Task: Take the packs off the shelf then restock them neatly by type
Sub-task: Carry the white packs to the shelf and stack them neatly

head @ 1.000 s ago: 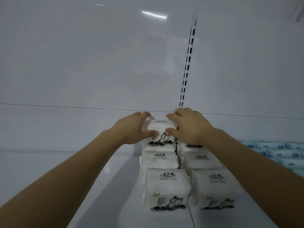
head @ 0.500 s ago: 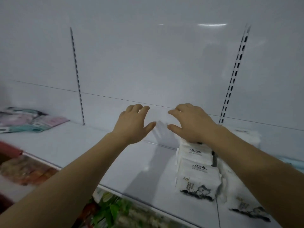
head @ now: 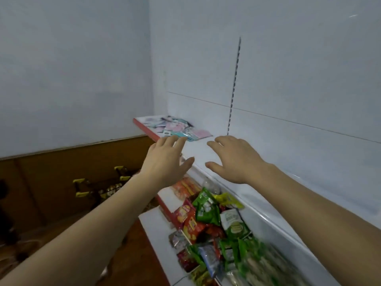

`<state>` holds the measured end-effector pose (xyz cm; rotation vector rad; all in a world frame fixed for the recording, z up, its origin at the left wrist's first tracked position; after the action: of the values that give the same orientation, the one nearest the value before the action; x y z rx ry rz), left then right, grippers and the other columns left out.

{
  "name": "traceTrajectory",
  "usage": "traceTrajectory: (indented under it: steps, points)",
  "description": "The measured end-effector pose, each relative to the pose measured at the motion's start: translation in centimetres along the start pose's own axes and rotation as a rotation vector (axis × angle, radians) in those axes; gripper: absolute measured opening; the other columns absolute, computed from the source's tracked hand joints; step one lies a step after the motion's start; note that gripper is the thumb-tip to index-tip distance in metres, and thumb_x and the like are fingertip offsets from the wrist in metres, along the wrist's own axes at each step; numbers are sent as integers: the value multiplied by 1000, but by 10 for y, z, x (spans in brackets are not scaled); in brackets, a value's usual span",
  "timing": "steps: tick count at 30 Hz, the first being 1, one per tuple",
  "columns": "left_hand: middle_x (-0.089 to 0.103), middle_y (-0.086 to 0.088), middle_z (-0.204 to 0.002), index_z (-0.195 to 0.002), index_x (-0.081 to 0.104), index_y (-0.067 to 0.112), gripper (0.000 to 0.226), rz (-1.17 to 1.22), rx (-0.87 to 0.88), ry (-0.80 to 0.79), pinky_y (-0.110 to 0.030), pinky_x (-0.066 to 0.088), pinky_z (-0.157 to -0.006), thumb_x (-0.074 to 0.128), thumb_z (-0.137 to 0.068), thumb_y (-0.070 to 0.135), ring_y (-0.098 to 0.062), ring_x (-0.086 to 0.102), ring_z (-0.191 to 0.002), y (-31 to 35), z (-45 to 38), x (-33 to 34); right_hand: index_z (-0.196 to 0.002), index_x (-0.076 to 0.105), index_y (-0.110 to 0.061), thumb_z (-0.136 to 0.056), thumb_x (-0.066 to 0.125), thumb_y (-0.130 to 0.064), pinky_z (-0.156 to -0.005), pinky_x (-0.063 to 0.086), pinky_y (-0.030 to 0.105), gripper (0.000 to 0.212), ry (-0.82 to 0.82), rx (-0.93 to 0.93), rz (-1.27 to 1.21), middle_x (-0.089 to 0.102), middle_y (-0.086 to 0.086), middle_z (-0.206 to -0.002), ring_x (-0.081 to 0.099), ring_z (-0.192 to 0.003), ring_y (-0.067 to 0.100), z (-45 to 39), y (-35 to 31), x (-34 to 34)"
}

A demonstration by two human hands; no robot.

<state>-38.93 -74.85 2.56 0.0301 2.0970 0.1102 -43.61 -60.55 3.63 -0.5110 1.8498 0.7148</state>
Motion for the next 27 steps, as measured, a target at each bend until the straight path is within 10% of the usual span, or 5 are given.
traceTrajectory:
  steps: [14,27]
  points:
    - [37,-2,-155,-153,26,28,68,-87,-378,-218,-46,38,-113,49,-96,58,-27,35,-142,-326,127,23,-150,32,-28,-94,41,-64,-113,35,50,68,-74,-324,-146,41,3,-151,36,-139,26,-162,-308,99]
    - [35,0,-153,-154,25,28,69,-77,-545,-537,-41,35,-112,48,-96,58,-24,32,-142,-502,123,224,-153,29,-23,-99,47,-52,-115,29,49,64,-336,-463,-284,33,6,-155,28,-144,29,-309,-416,323]
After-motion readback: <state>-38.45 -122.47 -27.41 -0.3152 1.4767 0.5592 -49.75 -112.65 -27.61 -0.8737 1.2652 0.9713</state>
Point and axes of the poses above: each hand's wrist, its own z-axis away from the middle knuckle, its own x-axis out of the palm, y = z × x, the point moved 9 cm from there along -z, towards the middle knuckle
